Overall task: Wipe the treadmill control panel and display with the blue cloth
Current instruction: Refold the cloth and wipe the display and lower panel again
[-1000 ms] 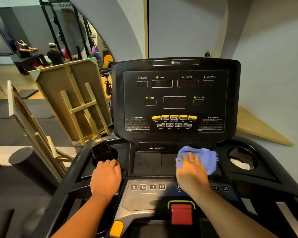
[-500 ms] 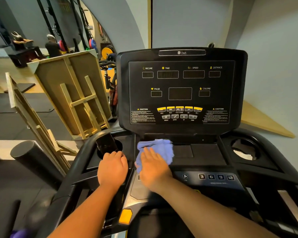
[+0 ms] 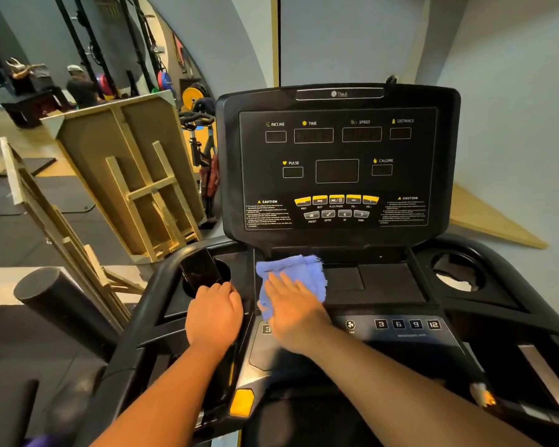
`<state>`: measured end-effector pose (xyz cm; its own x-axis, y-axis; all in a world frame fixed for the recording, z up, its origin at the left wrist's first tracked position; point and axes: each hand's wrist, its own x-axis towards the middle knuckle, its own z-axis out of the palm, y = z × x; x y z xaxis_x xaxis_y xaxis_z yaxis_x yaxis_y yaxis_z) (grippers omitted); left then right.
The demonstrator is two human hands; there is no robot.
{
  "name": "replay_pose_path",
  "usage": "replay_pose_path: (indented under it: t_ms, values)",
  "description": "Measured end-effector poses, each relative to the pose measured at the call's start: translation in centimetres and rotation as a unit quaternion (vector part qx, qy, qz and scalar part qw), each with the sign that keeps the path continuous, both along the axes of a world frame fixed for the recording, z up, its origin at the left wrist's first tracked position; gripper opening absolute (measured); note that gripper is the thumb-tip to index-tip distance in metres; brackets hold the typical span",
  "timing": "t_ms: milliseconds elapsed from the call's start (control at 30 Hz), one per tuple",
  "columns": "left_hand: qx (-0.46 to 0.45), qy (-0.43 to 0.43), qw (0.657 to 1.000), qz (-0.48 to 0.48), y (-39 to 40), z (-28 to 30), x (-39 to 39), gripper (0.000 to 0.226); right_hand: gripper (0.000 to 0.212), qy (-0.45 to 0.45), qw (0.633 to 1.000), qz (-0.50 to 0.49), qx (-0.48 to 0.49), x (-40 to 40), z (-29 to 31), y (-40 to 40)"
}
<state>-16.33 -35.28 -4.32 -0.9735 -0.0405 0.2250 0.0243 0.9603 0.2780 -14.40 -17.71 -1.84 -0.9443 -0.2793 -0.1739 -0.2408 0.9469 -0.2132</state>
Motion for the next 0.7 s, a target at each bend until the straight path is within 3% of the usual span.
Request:
replay_pose_path:
  t_ms: [133,200,233,333,433,600,700]
  values:
    - [-0.003,0.003,1.0,-0.001,-0.1,-0.2,-0.2,0.031,0.057,0.0,0.99,0.05,-0.132,1.9,1.5,2.5]
    - [-0.001,0.0,1.0,-0.004,-0.2,-0.2,-0.2,0.033,0.046,-0.006,0.989,0.02,-0.148,3.1,2.1,4.3]
    - [0.003,-0.004,1.0,-0.006,-0.2,-0.2,-0.1,0.033,0.044,-0.001,0.989,-0.001,-0.145,3.5,2.1,5.0]
    - [0.009,-0.008,1.0,-0.008,-0.2,0.0,0.1,0.036,0.065,0.038,0.994,-0.047,-0.095,2.7,1.5,4.7]
    - [0.003,-0.005,1.0,-0.013,-0.3,0.0,0.0,0.036,0.058,0.012,0.999,-0.031,-0.006,1.2,0.4,1.9]
    - [0.007,0.006,1.0,-0.021,-0.3,-0.1,-0.1,0.035,0.057,0.104,0.99,0.019,-0.089,3.8,0.9,0.1]
    - [0.004,-0.002,1.0,-0.031,-0.4,0.0,-0.2,0.034,0.053,0.108,0.975,0.018,-0.193,5.1,2.5,1.1]
